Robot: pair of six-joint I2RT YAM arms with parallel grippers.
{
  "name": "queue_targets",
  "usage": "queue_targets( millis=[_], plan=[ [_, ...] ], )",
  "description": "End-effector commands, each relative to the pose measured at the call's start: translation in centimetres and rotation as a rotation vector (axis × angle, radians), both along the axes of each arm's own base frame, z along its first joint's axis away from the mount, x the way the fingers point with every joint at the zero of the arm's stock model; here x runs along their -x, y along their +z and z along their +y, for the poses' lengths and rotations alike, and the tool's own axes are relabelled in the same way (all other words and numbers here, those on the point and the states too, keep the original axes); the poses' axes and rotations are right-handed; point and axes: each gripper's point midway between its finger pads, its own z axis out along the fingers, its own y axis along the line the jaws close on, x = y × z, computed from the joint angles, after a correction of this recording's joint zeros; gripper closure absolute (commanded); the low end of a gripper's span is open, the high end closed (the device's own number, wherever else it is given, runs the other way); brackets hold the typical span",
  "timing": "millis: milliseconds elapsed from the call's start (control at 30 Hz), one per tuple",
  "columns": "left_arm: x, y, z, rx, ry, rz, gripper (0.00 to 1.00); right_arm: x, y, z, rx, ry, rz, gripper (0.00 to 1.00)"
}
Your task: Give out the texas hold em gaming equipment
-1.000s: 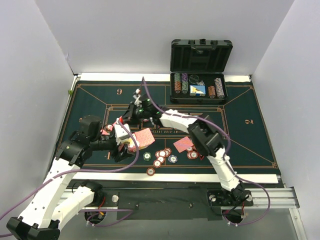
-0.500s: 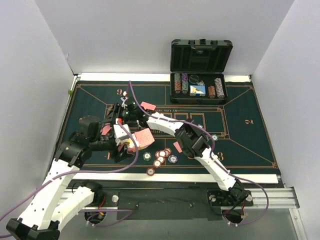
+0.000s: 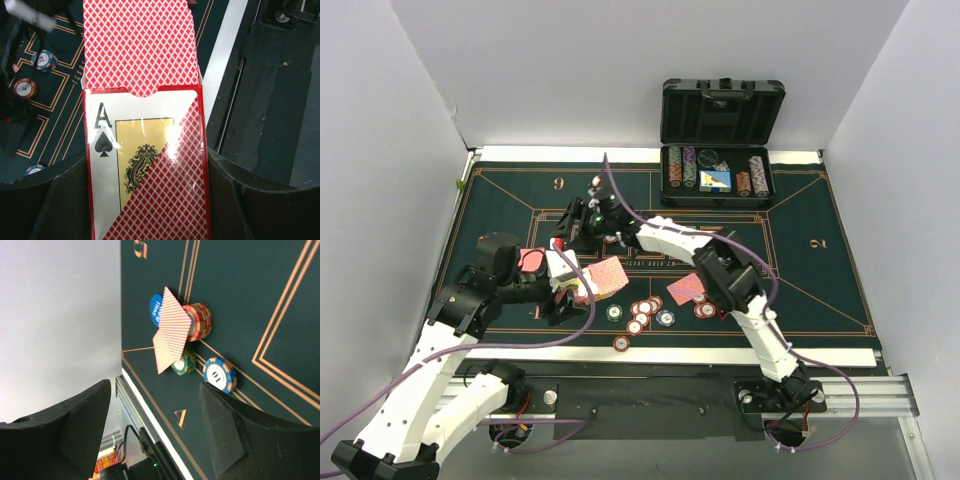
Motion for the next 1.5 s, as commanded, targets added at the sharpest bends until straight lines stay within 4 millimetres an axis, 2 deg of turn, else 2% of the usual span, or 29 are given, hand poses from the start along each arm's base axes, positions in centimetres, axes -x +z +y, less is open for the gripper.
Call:
queue_targets(
  millis=[0,33,67,100,133,200,233,267,300,333,367,400,433,467,500,533,567,600,633,667,700,833,967,1167,1467],
  plan=[
    [-0.2,2.6,-0.4,0.051,-0.014,-0.079,1.00,-1.4,11.1,-3.5,-0.146,-0.033,-0.159,0.32],
    [-0.1,2.6,-0.4,0.051,-0.015,-0.078,1.00,-1.6,13.2,-4.6,-0.170,-0.047,-0.186,0.31],
    [-0.2,2.6,-0.4,0.052,-0.015,-0.080,1.00,-1.2,12.4,-5.4,-0.161,-0.052,-0.169,0.30],
    [-0.2,2.5,-0.4,0.051,-0.014,-0.079,1.00,-1.3,14.2,-6.7,-0.180,-0.070,-0.193,0.29],
    [-0.2,2.5,-0.4,0.052,-0.017,-0.078,1.00,-0.9,14.0,-7.5,-0.188,-0.074,-0.186,0.28],
    [-0.2,2.4,-0.4,0.051,-0.015,-0.078,1.00,-0.7,16.1,-10.1,-0.231,-0.106,-0.199,0.26],
    [-0.2,2.3,-0.4,0.051,-0.018,-0.073,1.00,-0.3,15.7,-11.1,-0.230,-0.116,-0.184,0.25],
    [-0.2,2.4,-0.4,0.052,-0.017,-0.077,1.00,-0.2,17.1,-12.2,-0.255,-0.131,-0.199,0.24],
    [-0.2,2.3,-0.5,0.052,-0.019,-0.072,1.00,0.2,16.4,-13.2,-0.246,-0.141,-0.186,0.22],
    [-0.2,2.3,-0.5,0.053,-0.018,-0.073,1.00,0.4,17.9,-14.2,-0.262,-0.150,-0.213,0.22],
    [-0.2,2.2,-0.5,0.053,-0.020,-0.071,1.00,0.9,17.3,-14.9,-0.249,-0.154,-0.208,0.20],
    [-0.2,2.2,-0.5,0.054,-0.020,-0.073,1.00,1.5,18.6,-15.6,-0.260,-0.152,-0.227,0.20],
    [-0.2,2.1,-0.5,0.054,-0.021,-0.070,1.00,2.0,17.9,-16.1,-0.248,-0.151,-0.215,0.18],
    [-0.2,2.1,-0.5,0.055,-0.019,-0.067,1.00,2.8,19.1,-16.6,-0.266,-0.142,-0.234,0.17],
    [-0.2,2.0,-0.6,0.055,-0.020,-0.064,1.00,3.5,18.5,-16.9,-0.258,-0.138,-0.223,0.16],
    [-0.2,2.0,-0.5,0.056,-0.020,-0.065,1.00,4.3,19.5,-17.4,-0.275,-0.129,-0.238,0.15],
    [-0.2,2.0,-0.6,0.057,-0.022,-0.068,1.00,4.9,19.2,-17.6,-0.274,-0.119,-0.229,0.13],
    [-0.2,2.0,-0.5,0.057,-0.021,-0.070,1.00,6.0,19.8,-17.7,-0.290,-0.097,-0.237,0.12],
    [-0.2,1.9,-0.5,0.056,-0.021,-0.068,1.00,6.8,19.3,-17.9,-0.288,-0.080,-0.231,0.11],
    [-0.2,1.9,-0.5,0.056,-0.021,-0.069,1.00,7.7,20.0,-18.0,-0.296,-0.065,-0.242,0.10],
    [-0.2,1.9,-0.5,0.055,-0.022,-0.071,1.00,8.5,19.2,-18.1,-0.280,-0.047,-0.233,0.10],
    [-0.3,2.0,-0.5,0.056,-0.021,-0.077,1.00,12.3,18.5,-17.7,-0.241,0.033,-0.247,0.09],
    [-0.4,2.1,-0.6,0.058,-0.023,-0.081,1.00,15.0,17.5,-17.0,-0.197,0.095,-0.249,0.10],
    [-0.5,2.3,-0.7,0.061,-0.022,-0.085,1.00,16.3,16.5,-16.2,-0.200,0.123,-0.219,0.18],
    [-0.6,2.4,-0.7,0.061,-0.021,-0.088,1.00,16.5,15.8,-15.8,-0.243,0.114,-0.164,0.53]
  ],
)
